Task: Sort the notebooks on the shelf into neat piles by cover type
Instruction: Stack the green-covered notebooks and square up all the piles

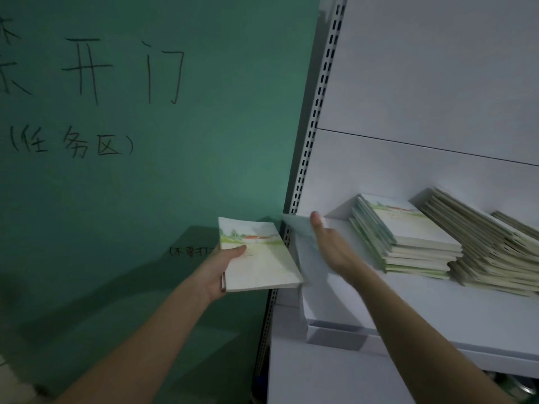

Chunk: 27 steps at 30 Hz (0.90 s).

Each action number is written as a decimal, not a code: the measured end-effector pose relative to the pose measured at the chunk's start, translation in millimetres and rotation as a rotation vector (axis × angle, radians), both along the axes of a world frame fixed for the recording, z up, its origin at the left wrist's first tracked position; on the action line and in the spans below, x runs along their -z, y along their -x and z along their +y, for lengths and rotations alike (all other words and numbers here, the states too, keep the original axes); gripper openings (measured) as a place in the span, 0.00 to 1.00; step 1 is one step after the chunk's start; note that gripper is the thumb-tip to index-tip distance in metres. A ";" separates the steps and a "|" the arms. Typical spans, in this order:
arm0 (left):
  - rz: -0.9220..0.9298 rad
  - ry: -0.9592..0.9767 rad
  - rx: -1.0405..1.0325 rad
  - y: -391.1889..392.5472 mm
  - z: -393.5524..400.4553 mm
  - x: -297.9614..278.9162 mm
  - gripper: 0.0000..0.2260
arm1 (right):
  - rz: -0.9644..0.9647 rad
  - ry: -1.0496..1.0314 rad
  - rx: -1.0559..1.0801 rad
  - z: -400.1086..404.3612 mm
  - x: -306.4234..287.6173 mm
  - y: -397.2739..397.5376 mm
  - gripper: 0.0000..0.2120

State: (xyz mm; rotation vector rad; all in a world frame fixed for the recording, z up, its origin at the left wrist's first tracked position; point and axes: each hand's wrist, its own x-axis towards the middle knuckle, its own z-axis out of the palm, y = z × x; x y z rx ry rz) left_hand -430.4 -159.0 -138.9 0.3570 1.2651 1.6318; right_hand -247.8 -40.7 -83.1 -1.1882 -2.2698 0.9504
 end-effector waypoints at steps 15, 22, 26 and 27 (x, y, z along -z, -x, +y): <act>-0.062 -0.090 -0.027 36.2 -37.9 -18.3 0.11 | -0.031 -0.306 -0.148 -87.5 -1.5 55.8 0.25; 0.023 -0.158 0.041 30.5 -19.4 -70.0 0.14 | 0.567 0.548 -0.034 -65.9 -28.7 47.0 0.18; 0.146 -0.165 0.105 7.8 2.9 -96.7 0.16 | 0.696 0.507 0.070 -42.9 -37.9 19.5 0.21; 0.149 -0.192 0.107 -0.4 8.8 -102.2 0.15 | 0.711 0.494 0.085 -36.0 -41.9 10.4 0.22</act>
